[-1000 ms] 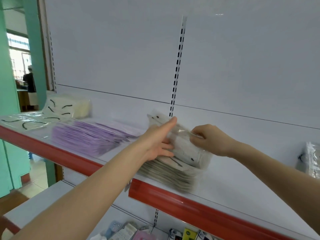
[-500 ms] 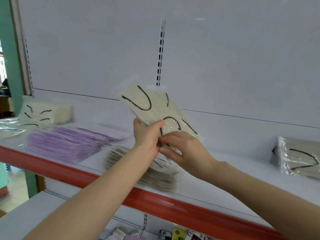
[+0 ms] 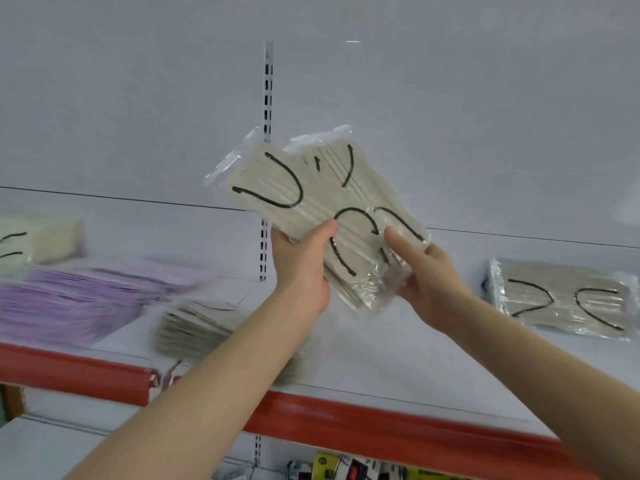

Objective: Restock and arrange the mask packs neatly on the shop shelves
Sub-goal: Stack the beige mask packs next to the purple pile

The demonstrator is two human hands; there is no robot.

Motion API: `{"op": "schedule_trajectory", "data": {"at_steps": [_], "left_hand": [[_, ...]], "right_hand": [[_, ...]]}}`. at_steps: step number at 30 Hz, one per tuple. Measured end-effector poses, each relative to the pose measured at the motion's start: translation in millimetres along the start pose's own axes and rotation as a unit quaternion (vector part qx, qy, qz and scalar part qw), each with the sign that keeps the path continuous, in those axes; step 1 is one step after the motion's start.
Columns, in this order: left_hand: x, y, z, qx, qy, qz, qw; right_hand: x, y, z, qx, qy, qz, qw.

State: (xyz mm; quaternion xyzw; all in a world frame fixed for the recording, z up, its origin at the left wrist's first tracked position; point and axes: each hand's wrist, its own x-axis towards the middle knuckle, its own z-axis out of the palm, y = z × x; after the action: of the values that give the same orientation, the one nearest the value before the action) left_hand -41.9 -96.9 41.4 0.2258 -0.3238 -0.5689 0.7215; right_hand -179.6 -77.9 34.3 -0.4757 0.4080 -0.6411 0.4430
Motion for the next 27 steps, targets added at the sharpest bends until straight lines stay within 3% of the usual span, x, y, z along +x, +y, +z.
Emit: {"op": "schedule_trajectory", "data": {"at_steps": [9,13,15,20,24,27], "left_hand": [[-22.3,-31.8,34.7,0.039,-0.140,-0.120,0.982],[-13.4,-31.4,29.8,0.029,-0.090,-0.111,0.989],[-10.6,-33.4,28.4,0.096,-0.081,-0.099,0.987],[-21.1,-48.3,21.9,0.329,-0.169,-0.049,0.928],[-27.0,-56.9,14.7,0.403,-0.229,-0.065,0.884],[-35.9,-61.0,10.7,0.423,-0.250,-0.061,0.869]], "right_hand": [[-14.9,-9.9,-75.2,0.073,0.061,0.001,0.995],[-29.2,-16.2,-120.6,0.022,0.074,-0.003,0.997],[-36.0,-19.4,-142.0,-0.019,0.068,-0.010,0.997],[-47.8,-31.6,-175.8,-0.162,0.041,-0.063,0.984],[-57.7,-33.8,-186.0,-0.287,0.013,-0.109,0.952],[-64.8,-27.4,-187.8,-0.289,-0.011,-0.101,0.952]]}}
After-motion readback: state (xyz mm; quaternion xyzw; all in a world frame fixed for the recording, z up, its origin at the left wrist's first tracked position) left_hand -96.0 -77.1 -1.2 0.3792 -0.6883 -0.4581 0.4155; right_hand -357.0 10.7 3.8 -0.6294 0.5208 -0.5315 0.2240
